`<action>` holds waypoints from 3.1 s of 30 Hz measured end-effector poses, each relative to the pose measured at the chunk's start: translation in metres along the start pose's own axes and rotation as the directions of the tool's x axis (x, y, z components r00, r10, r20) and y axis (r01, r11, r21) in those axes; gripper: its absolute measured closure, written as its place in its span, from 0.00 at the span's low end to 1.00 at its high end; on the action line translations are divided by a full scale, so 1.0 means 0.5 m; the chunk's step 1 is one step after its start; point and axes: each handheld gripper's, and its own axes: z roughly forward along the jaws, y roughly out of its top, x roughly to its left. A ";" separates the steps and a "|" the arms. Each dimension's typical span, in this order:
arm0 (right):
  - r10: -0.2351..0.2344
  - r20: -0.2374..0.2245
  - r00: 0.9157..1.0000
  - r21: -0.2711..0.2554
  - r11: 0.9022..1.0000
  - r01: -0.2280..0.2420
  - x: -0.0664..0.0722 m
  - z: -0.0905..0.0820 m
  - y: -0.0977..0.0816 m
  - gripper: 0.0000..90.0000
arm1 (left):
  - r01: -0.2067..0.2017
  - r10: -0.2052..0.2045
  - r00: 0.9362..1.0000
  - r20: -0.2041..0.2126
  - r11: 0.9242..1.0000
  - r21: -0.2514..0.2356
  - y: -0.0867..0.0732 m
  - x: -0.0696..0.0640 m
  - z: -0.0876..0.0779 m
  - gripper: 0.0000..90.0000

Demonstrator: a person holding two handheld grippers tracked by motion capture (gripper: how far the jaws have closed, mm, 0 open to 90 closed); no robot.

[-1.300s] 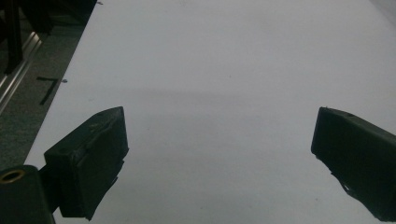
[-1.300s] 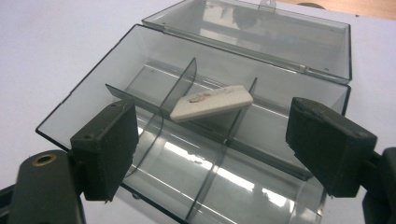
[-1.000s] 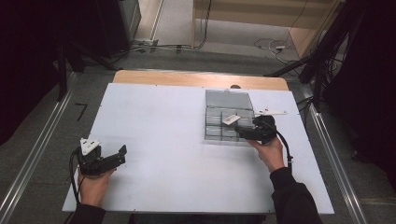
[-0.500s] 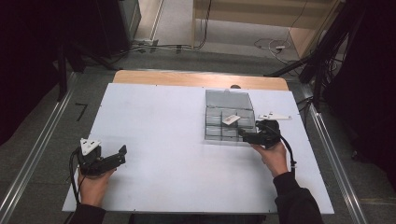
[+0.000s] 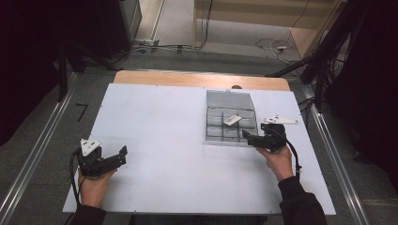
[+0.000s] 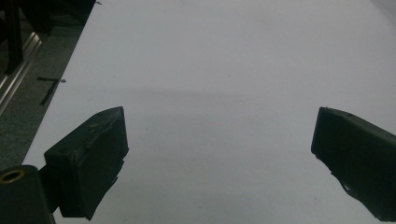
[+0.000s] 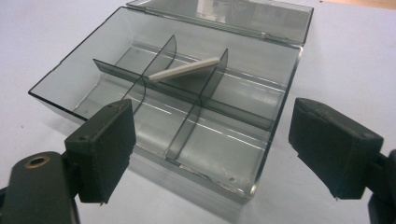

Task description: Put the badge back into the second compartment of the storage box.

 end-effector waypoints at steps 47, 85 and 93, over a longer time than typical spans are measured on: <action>0.000 0.018 1.000 -0.019 1.000 0.001 -0.025 -0.050 -0.047 0.15 | 0.002 -0.002 1.000 -0.001 1.000 -0.006 0.000 0.000 -0.002 0.05; 0.029 0.025 0.999 -0.038 0.999 -0.028 -0.055 -0.108 -0.089 0.15 | 0.000 0.000 1.000 -0.001 1.000 -0.006 0.000 -0.001 -0.002 0.05; 0.040 0.040 0.998 -0.036 0.999 -0.039 -0.066 -0.122 -0.103 0.15 | 0.001 -0.001 1.000 -0.001 1.000 -0.008 0.000 -0.002 -0.002 0.05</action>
